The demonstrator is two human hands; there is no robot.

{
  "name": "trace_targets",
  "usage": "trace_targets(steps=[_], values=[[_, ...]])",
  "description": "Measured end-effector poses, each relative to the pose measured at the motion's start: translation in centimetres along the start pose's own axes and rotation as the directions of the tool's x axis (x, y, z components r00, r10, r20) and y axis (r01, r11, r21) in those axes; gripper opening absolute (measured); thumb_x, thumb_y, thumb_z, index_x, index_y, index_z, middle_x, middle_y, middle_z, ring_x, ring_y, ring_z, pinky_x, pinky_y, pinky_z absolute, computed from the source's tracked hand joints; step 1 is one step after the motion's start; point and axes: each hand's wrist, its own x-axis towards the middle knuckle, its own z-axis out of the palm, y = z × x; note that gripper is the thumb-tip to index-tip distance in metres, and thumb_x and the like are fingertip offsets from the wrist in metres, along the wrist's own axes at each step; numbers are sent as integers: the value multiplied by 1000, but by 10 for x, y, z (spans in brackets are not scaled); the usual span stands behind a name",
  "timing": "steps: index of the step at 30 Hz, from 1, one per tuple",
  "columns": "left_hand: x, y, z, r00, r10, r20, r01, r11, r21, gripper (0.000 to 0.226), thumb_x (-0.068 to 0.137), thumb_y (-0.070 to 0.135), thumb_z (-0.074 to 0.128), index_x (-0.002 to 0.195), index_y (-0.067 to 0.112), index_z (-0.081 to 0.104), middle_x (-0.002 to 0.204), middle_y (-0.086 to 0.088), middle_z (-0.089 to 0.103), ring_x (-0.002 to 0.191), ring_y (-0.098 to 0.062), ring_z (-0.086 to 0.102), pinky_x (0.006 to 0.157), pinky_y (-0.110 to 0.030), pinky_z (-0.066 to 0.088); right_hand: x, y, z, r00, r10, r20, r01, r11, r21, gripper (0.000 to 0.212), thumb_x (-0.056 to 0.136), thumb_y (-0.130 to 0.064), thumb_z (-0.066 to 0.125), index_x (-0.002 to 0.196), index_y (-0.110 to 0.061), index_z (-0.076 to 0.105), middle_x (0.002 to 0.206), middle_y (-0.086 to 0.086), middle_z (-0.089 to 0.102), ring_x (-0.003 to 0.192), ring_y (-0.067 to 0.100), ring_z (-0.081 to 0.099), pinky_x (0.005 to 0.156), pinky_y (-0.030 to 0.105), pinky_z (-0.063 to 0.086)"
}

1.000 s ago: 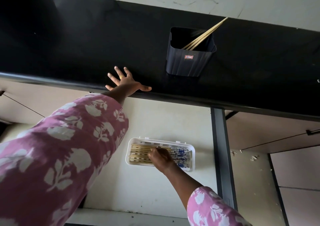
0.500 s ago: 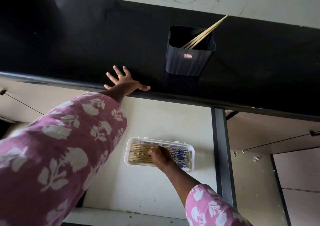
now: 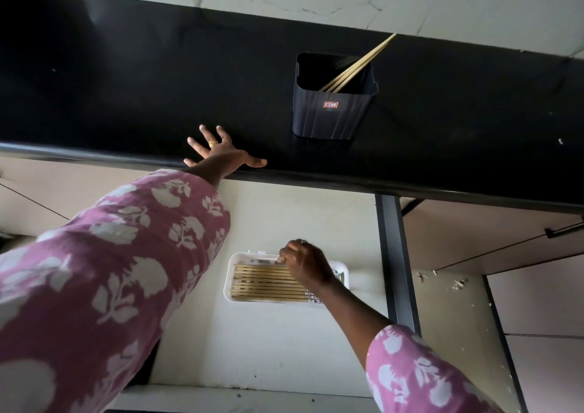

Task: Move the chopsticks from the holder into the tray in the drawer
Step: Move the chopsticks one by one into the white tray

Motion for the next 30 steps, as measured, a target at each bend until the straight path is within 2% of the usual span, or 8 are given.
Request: trace_targets(steps=[5, 10, 14, 17, 21, 24, 27, 30], values=[[1, -1, 0, 1000, 2, 9, -2, 1000, -3, 143, 45, 75, 73, 147, 27, -15, 152, -3, -33, 136, -42, -30, 102, -72, -4, 30, 24, -54, 938, -22, -347, 5, 999, -50, 21, 58, 2, 83, 60, -13, 69, 60, 3, 67, 55, 22, 65, 49, 23, 52], [3, -2, 0, 1000, 12, 26, -12, 1000, -1, 146, 42, 76, 73, 147, 27, -15, 152, -2, -33, 137, -43, -29, 101, -72, -3, 78, 45, -122, 768, 20, -640, -93, 992, -80, 12, 72, -2, 77, 63, -6, 69, 62, 8, 67, 57, 26, 66, 58, 30, 49], [7, -2, -1, 999, -4, 50, 3, 1000, 13, 148, 39, 78, 72, 147, 27, -17, 151, -3, -35, 136, -44, -29, 101, -73, -1, 117, 59, -175, 664, 135, -736, -196, 981, 3, 6, 77, -3, 70, 71, -1, 72, 70, 15, 70, 66, 29, 67, 67, 28, 41], [9, -2, -1, 998, -4, 56, 2, 1000, 19, 149, 39, 79, 71, 146, 27, -18, 151, -3, -35, 136, -45, -29, 101, -73, -1, 149, 73, -210, 603, 397, -692, -368, 908, 200, 12, 85, -5, 63, 87, 1, 73, 88, 19, 72, 84, 32, 67, 76, 29, 41], [9, -2, 0, 998, -1, 56, 0, 1000, 15, 149, 39, 77, 73, 146, 27, -18, 151, -3, -35, 136, -44, -30, 100, -74, -1, 189, 108, -244, 439, 733, -520, -539, 678, 500, 20, 87, -13, 63, 100, -1, 71, 104, 16, 72, 99, 25, 67, 81, 21, 42], [9, -1, 1, 999, -9, 47, 8, 1000, 16, 148, 41, 75, 74, 146, 27, -18, 151, -3, -35, 136, -43, -30, 101, -73, -1, 208, 129, -255, 366, 834, -413, -581, 551, 599, 13, 83, -15, 70, 88, -3, 68, 101, 13, 70, 96, 22, 65, 79, 28, 48], [9, 1, 0, 999, -17, 45, 15, 999, 28, 147, 43, 75, 74, 147, 27, -18, 151, -4, -35, 137, -43, -29, 102, -72, 0, 222, 147, -252, 313, 906, -285, -576, 419, 702, 41, 80, -15, 73, 114, 4, 61, 121, 20, 64, 111, 28, 62, 89, 31, 50], [8, 1, 0, 999, -24, 43, 22, 999, 38, 146, 44, 75, 74, 146, 27, -18, 151, -3, -36, 137, -42, -29, 103, -71, 1, 230, 157, -244, 310, 932, -188, -548, 336, 766, 46, 78, -14, 76, 117, 5, 60, 121, 19, 64, 109, 25, 64, 86, 25, 50]])
